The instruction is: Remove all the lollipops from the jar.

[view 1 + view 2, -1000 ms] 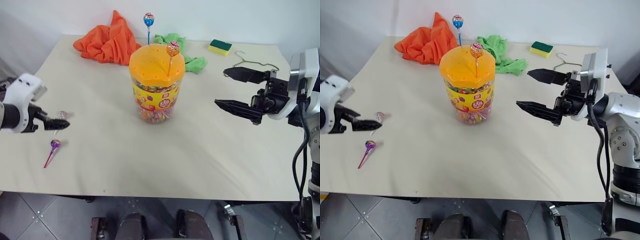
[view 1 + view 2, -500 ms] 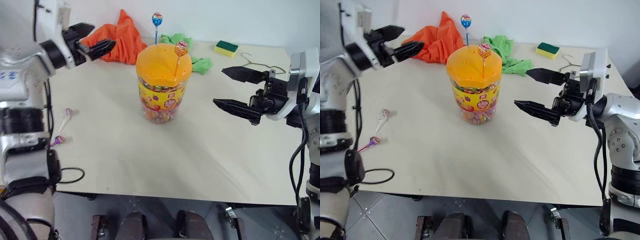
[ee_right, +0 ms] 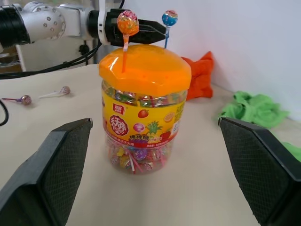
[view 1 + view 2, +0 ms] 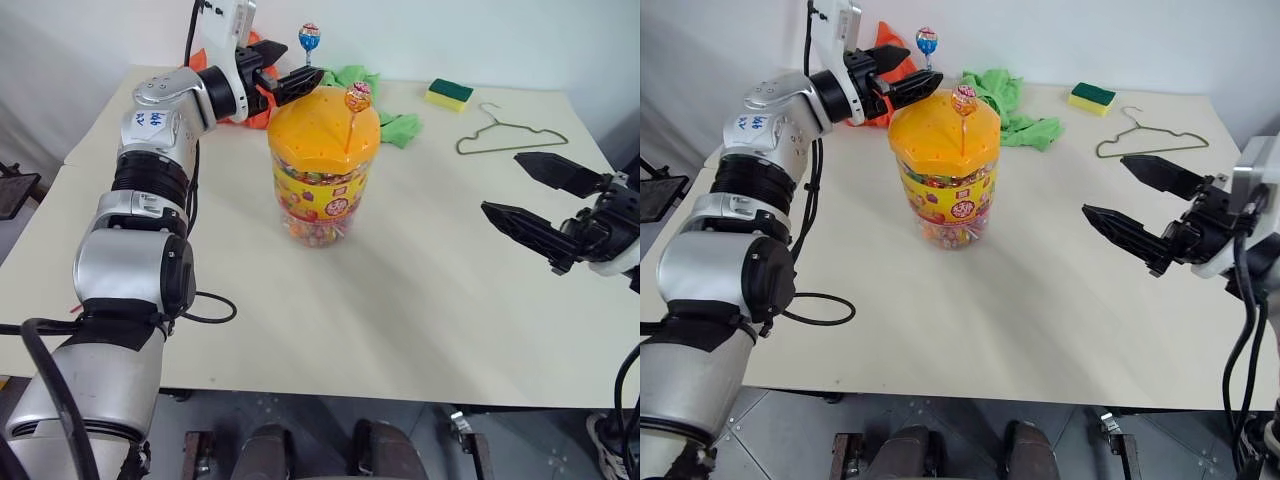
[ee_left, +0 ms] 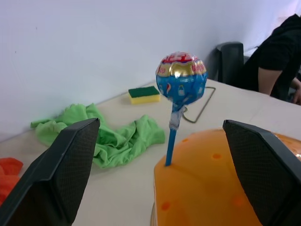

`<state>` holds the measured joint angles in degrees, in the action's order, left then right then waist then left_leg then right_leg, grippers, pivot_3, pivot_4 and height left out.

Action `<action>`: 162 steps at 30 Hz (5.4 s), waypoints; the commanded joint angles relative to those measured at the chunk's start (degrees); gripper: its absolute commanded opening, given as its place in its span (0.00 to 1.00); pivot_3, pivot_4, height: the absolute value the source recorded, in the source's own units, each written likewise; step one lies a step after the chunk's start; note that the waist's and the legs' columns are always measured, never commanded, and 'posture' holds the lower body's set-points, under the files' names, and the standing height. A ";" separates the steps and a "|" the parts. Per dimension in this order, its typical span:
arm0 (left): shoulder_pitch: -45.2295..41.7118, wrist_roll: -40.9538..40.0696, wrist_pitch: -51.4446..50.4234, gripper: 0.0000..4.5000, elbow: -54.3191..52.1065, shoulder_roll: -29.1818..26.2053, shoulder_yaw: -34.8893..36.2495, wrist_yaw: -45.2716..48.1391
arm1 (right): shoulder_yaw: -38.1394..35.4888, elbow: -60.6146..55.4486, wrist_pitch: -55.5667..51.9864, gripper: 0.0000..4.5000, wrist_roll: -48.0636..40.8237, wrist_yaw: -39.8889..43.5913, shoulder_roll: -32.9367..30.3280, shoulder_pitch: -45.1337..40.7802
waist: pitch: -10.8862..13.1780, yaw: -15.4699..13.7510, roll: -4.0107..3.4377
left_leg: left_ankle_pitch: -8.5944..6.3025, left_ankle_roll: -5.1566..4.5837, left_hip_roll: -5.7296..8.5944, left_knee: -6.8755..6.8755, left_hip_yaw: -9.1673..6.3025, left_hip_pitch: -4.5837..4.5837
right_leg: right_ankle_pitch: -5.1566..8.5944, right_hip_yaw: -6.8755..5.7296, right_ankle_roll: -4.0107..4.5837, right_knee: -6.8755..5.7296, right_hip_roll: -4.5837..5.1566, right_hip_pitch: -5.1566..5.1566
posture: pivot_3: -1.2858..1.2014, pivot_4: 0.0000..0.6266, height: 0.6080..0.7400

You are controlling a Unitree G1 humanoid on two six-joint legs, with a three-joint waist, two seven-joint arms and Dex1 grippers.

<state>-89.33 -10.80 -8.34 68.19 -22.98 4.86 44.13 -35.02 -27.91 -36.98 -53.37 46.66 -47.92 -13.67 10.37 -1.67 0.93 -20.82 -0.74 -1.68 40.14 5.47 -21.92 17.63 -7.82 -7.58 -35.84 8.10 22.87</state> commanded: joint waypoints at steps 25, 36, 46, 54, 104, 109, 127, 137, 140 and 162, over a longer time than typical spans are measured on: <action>-12.46 0.61 -2.49 0.01 3.50 -2.48 7.88 -4.55 | -3.37 -2.38 4.42 1.00 -1.73 -4.17 -3.15 2.12 | 0.00 0.34 0.00 | -0.01 -0.01 -0.01 -0.03 0.00 -0.01 | -0.01 0.02 -0.01 0.05 0.00 0.02 | 0.52 0.24 1.00; -6.86 11.99 -15.86 0.01 2.15 -16.54 -2.21 -2.02 | 3.93 3.63 6.48 1.00 0.52 0.71 -3.96 -4.50 | 0.00 0.79 -0.01 | 0.00 -0.01 -0.01 -0.07 0.07 -0.01 | 0.00 0.07 -0.01 -0.01 -0.02 0.15 | 0.52 0.24 1.00; 6.52 18.31 -30.97 0.01 -2.41 -21.12 -11.24 7.95 | 11.99 9.88 8.33 1.00 3.20 4.62 -2.06 -11.93 | 0.01 0.54 0.01 | 0.00 0.00 0.00 0.07 0.06 -0.40 | -0.01 0.06 -0.02 -0.11 -0.02 0.54 | 0.52 0.24 1.00; 12.64 23.51 -37.76 0.01 -2.98 -23.06 -18.06 11.48 | 13.70 12.02 7.93 1.00 4.17 5.99 -1.71 -14.84 | 0.03 1.70 0.05 | 0.00 0.00 -0.02 -0.01 0.11 -0.39 | -0.01 0.05 -0.01 -0.14 -0.02 0.60 | 0.52 0.24 1.00; 54.39 -29.36 -15.95 0.99 -56.71 -26.46 22.41 43.42 | 36.75 32.25 11.37 1.00 19.90 3.89 26.35 -43.80 | 0.02 3.64 0.02 | -0.01 -0.01 -0.01 0.27 -0.21 -0.29 | 0.00 0.06 0.00 -1.03 0.13 0.71 | 0.52 0.24 1.00; 57.20 -31.18 -15.98 1.00 -59.92 -25.94 23.03 40.82 | 37.33 35.93 11.83 0.85 21.43 5.49 28.91 -47.10 | 0.02 3.99 0.01 | -0.01 -0.01 -0.01 0.24 -0.21 -0.28 | 0.00 0.05 0.00 -1.03 0.13 0.72 | 0.52 0.24 1.00; 52.84 -32.17 -13.52 1.00 -55.18 -25.54 18.96 41.85 | 30.40 36.08 13.52 0.00 23.57 3.19 23.82 -56.42 | 0.03 4.99 0.00 | -0.01 0.00 0.00 0.03 -0.24 -0.26 | 0.00 0.05 0.00 -1.03 0.13 0.77 | 0.52 0.24 1.00; 53.54 -33.44 -15.36 1.00 -54.63 -28.15 19.08 44.25 | 27.02 26.49 -6.76 0.00 25.03 -1.15 2.53 -51.25 | 0.03 4.63 0.00 | -0.01 -0.01 0.00 -0.05 -0.22 -0.27 | 0.00 0.06 0.00 -1.01 0.14 0.78 | 0.52 0.24 1.00; 55.86 -34.48 -16.59 1.00 -55.96 -29.55 20.03 44.58 | 27.29 21.70 -16.51 0.00 24.70 0.59 -8.01 -41.87 | 0.03 3.84 0.00 | -0.07 -0.10 0.04 -0.07 -0.25 -0.29 | 0.00 0.08 0.00 -0.97 0.18 0.76 | 0.52 0.24 1.00; 65.85 -37.41 -19.50 1.00 -64.60 -27.90 19.81 41.02 | 26.16 37.09 -16.32 0.26 33.26 -9.60 -4.06 -15.01 | 0.03 3.11 -0.04 | -0.10 -0.13 0.02 0.02 0.42 -0.25 | 0.00 0.19 0.00 -0.35 0.25 0.70 | 0.52 0.24 1.00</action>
<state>-23.98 -46.81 -27.62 6.62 -51.43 24.17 85.74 -7.59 9.25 -54.97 -20.68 36.71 -51.83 -28.79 10.39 1.45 0.89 -20.92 -0.87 -1.66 40.16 5.89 -22.18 17.63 -7.63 -7.58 -36.18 8.35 23.57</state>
